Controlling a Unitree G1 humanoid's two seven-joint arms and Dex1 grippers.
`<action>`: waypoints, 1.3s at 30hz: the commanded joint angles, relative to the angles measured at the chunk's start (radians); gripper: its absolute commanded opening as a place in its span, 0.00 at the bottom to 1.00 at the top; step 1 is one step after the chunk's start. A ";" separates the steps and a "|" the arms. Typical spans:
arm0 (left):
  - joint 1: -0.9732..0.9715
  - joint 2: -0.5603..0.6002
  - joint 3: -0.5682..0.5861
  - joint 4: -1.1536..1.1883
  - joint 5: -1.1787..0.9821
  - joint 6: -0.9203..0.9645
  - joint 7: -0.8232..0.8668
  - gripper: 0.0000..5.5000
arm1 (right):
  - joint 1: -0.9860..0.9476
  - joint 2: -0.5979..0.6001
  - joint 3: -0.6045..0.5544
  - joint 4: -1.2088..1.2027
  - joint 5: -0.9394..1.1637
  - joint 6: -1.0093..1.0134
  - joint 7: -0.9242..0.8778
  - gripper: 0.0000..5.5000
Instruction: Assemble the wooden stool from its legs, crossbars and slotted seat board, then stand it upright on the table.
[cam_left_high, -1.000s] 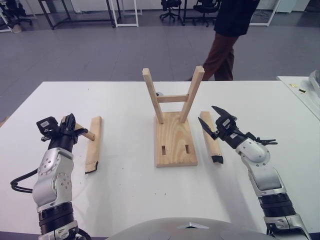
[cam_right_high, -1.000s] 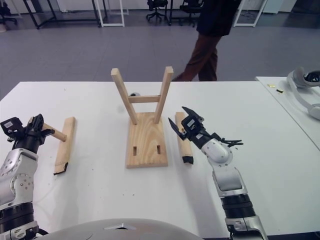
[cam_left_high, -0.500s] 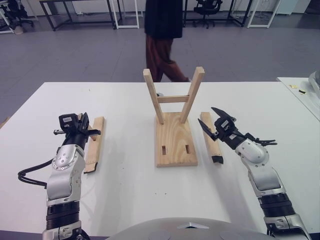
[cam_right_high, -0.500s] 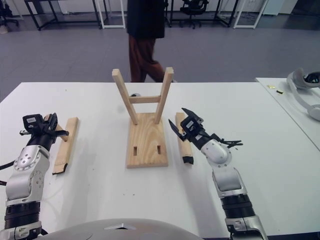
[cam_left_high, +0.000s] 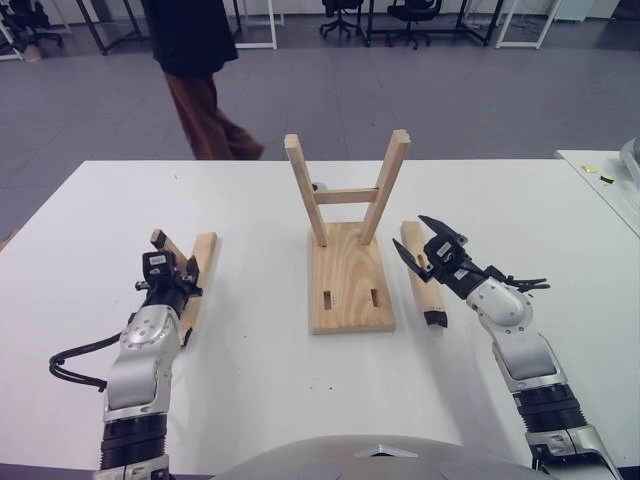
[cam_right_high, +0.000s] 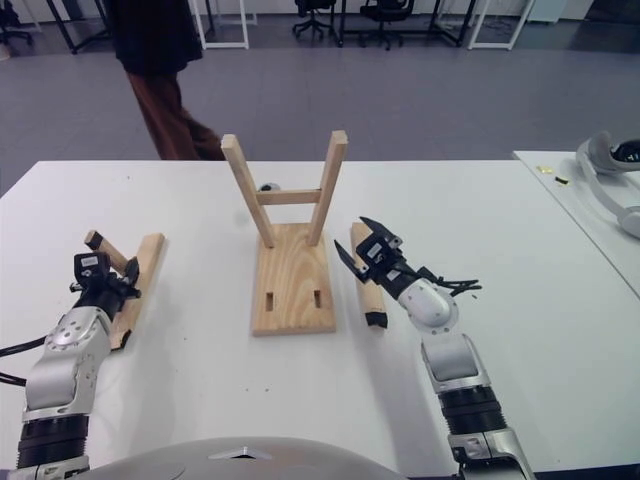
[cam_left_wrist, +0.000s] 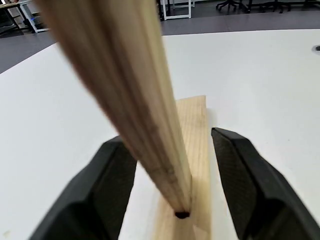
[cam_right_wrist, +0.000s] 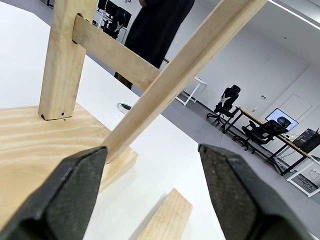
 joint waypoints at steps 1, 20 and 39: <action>0.051 0.157 0.035 -0.127 -0.096 0.153 -0.183 0.58 | 0.006 -0.006 -0.003 -0.005 -0.008 0.000 -0.008 0.62; 0.168 0.176 -0.007 -0.121 -0.025 0.350 -0.145 0.65 | 0.036 0.006 0.016 -0.015 -0.034 0.015 -0.041 0.62; -0.150 0.118 0.102 -0.270 -0.206 -0.027 -0.303 0.37 | -0.405 0.197 -0.282 -0.178 0.793 0.572 -0.050 0.62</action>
